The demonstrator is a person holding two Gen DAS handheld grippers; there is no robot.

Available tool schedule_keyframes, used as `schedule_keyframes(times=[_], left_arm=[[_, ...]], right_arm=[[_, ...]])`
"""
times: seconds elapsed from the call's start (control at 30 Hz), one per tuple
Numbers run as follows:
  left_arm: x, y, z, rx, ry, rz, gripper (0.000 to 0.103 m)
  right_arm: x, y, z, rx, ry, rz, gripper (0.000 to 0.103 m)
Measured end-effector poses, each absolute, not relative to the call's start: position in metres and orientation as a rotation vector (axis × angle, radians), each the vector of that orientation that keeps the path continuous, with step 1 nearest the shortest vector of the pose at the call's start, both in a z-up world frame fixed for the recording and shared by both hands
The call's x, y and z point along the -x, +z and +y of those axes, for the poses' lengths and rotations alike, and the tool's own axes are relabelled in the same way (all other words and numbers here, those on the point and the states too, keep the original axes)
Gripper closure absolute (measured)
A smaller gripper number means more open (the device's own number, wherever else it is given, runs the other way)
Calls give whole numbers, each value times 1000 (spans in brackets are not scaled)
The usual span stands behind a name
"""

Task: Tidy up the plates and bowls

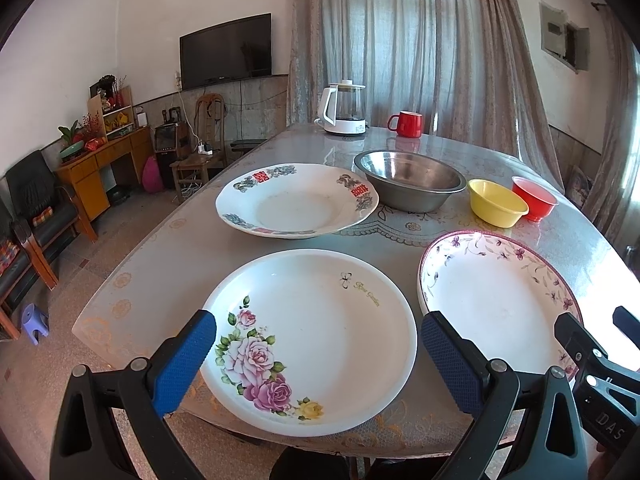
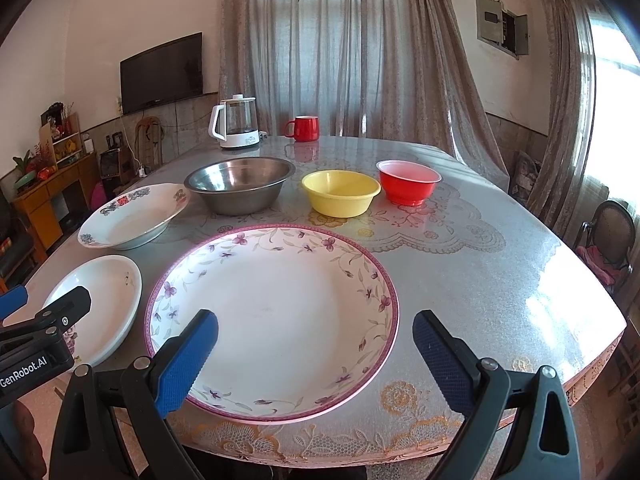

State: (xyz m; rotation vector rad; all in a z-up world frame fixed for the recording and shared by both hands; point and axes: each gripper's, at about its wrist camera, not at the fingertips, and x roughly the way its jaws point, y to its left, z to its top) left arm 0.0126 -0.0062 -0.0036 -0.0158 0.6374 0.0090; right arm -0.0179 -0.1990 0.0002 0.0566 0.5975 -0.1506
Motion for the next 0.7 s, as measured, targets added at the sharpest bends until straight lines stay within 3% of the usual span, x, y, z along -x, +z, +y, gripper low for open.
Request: schedule_keyframes(times=[0.7], left_arm=[[-11,-4,-6,27,8,641,0]], right_arm=[[18,-1,-199,-60,-147,605,3]])
